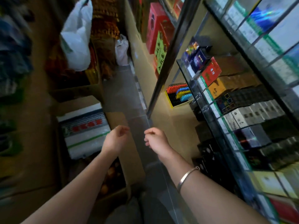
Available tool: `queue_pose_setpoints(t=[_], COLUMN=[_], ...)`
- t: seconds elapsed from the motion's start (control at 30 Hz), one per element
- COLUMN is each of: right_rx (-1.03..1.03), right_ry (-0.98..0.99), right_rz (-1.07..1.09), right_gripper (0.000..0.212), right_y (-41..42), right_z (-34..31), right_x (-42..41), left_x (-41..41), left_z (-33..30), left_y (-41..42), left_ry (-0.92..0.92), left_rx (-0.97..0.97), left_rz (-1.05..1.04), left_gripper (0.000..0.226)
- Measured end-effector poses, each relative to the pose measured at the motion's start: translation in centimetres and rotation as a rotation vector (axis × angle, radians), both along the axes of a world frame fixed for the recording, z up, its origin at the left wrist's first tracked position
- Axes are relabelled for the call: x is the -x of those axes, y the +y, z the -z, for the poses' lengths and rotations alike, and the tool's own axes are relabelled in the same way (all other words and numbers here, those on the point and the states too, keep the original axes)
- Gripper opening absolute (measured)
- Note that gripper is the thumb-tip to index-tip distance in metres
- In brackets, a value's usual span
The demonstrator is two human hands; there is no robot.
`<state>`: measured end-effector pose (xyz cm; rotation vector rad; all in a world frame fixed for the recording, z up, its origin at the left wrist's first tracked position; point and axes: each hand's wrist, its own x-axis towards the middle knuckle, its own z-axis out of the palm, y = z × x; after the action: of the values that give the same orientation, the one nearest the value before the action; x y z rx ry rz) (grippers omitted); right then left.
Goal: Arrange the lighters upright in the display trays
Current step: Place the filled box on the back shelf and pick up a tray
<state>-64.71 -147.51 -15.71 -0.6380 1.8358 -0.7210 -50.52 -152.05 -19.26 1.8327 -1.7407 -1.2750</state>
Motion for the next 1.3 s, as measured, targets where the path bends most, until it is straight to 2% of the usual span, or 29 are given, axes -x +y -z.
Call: queue_pose_setpoints(t=[0.13, 0.23, 0.43, 0.53, 0.7, 0.83, 0.97, 1.2, 1.3], right_rx=[-0.103, -0.123, -0.172, -0.215, -0.193, -0.138, -0.086, 0.099, 0.188], right_ry=[0.026, 0.104, 0.314, 0.419, 0.664, 0.795, 0.896, 0.734, 0.721], right_rz=[-0.253, -0.438, -0.983, -1.233, -1.711, -1.966, -2.204, -2.459, -2.613], right_gripper=[0.025, 0.025, 0.016, 0.017, 0.027, 0.028, 0.030, 0.027, 0.026], right_y=[4.5, 8.2, 17.2, 21.6, 27.3, 32.0, 37.9, 52.7, 59.4], right_z=[-0.4, 0.5, 2.7, 3.2, 3.0, 2.2, 2.3, 2.9, 3.0], right_x=[-2.4, -3.8, -4.9, -5.4, -7.5, -10.7, -15.4, -25.1, -27.9], left_x=[-5.0, -8.3, -11.8, -12.7, -13.5, -14.1, -14.4, -11.9, -8.5], left_z=[-0.1, 1.0, 3.6, 4.0, 4.4, 3.9, 2.5, 1.6, 2.1], left_y=[7.1, 12.9, 28.2, 37.2, 51.2, 61.0, 70.6, 88.5, 95.2], left_ry=[-0.210, -0.292, -0.205, -0.267, -0.254, -0.140, -0.084, -0.077, -0.011], left_rx=[0.035, -0.069, -0.314, -0.360, -0.516, -0.613, -0.576, -0.566, -0.597], left_rz=[0.044, -0.011, -0.215, -0.243, -0.369, -0.671, -0.955, -1.319, -1.524], left_gripper=[0.025, 0.025, 0.028, 0.029, 0.031, 0.030, 0.031, 0.035, 0.035])
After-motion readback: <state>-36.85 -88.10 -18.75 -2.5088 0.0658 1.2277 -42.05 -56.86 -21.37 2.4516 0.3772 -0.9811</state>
